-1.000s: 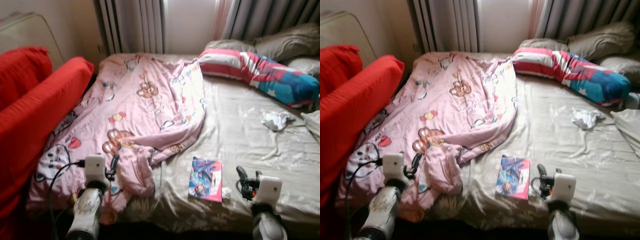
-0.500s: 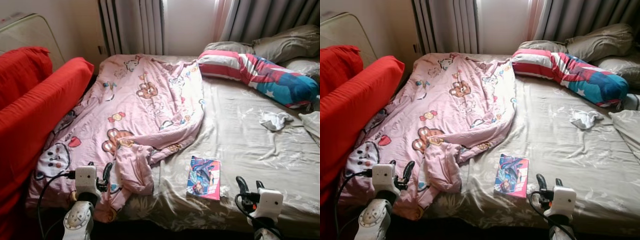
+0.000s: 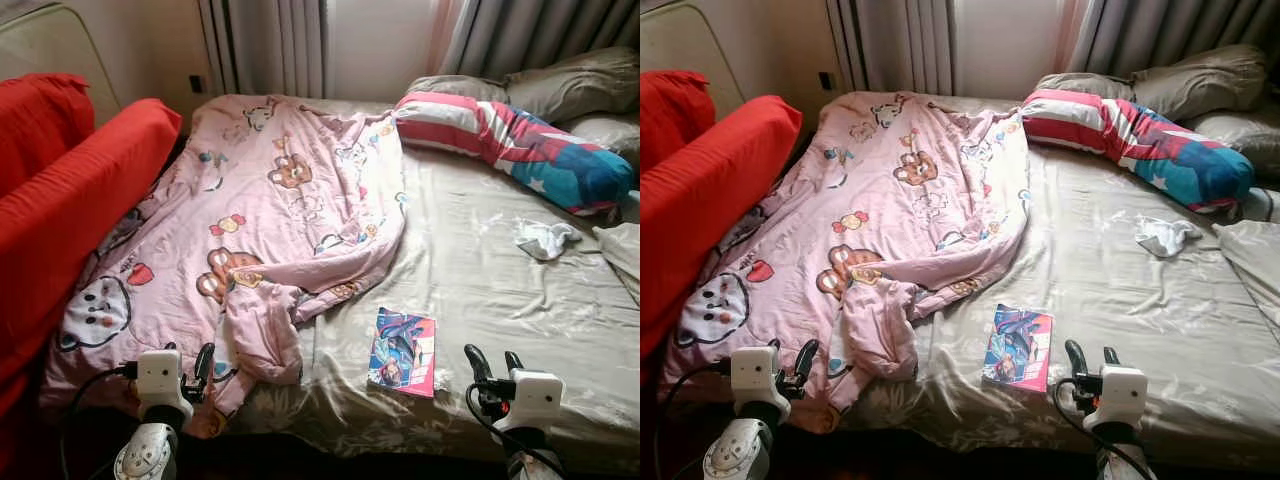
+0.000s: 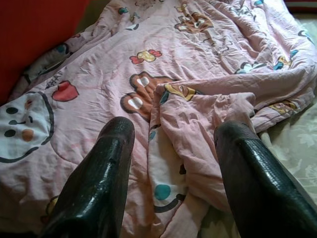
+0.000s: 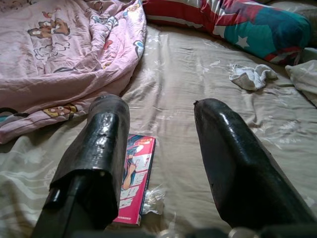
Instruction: Clean up the room
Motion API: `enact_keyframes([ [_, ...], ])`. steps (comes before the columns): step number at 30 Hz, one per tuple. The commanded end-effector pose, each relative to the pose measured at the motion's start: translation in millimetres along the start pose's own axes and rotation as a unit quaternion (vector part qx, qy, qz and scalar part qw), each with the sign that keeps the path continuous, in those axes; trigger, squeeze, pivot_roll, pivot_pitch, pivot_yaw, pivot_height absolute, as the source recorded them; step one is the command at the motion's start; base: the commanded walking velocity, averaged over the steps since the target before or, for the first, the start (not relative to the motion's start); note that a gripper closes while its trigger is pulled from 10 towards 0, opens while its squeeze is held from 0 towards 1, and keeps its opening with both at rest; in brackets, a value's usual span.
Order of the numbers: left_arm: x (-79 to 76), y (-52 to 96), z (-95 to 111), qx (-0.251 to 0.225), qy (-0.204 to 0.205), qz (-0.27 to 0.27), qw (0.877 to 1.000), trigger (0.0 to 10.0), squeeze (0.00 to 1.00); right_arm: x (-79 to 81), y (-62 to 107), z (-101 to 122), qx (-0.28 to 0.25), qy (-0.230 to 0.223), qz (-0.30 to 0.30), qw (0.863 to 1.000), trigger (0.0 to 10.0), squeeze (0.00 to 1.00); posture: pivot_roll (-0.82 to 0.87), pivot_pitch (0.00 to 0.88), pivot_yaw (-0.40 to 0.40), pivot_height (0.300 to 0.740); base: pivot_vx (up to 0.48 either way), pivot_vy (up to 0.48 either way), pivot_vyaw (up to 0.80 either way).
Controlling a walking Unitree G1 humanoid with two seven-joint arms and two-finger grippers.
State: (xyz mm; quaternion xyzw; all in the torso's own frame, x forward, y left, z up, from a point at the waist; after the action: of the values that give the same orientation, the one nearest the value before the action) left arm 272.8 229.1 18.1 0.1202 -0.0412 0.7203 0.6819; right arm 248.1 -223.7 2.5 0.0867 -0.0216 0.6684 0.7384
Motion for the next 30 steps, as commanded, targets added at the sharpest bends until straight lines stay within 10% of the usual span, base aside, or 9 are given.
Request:
enact_keyframes([
  [1,3.8,-0.1,1,0.003,-0.007,-0.01,1.0,10.0,0.0,1.5,4.9,-5,0.01,-0.01,-0.009,1.0,10.0,0.0,-0.08,0.0,0.014,0.74,0.0,0.0,0.0],
  [13,-8.5,-3.2,2,0.008,0.001,-0.03,1.0,10.0,0.0,1.5,11.3,-8,0.023,-0.013,-0.009,1.0,10.0,0.0,-0.11,0.0,0.016,0.74,0.0,0.0,-0.71],
  [30,-10.9,-1.8,4,0.01,0.007,-0.032,0.999,10.0,0.0,-1.4,9.4,-8,0.031,-0.022,-0.026,0.999,10.0,0.0,-0.1,0.03,0.015,0.74,0.0,0.0,0.0],
])
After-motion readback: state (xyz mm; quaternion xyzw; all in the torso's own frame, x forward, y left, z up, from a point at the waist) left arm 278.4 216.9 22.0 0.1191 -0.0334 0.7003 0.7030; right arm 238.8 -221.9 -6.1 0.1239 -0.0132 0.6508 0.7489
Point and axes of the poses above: a point about 5 cm out from each wrist's last joint towards the gripper, its own y axis pointing back from the gripper into the wrist, its own z axis along the axis of the wrist's last joint, x = y × z, the point moved 3 cm from there along -y, pointing out of the wrist towards the gripper, and after that the axes turned 10 degrees about -y, right-handed, at the moved point
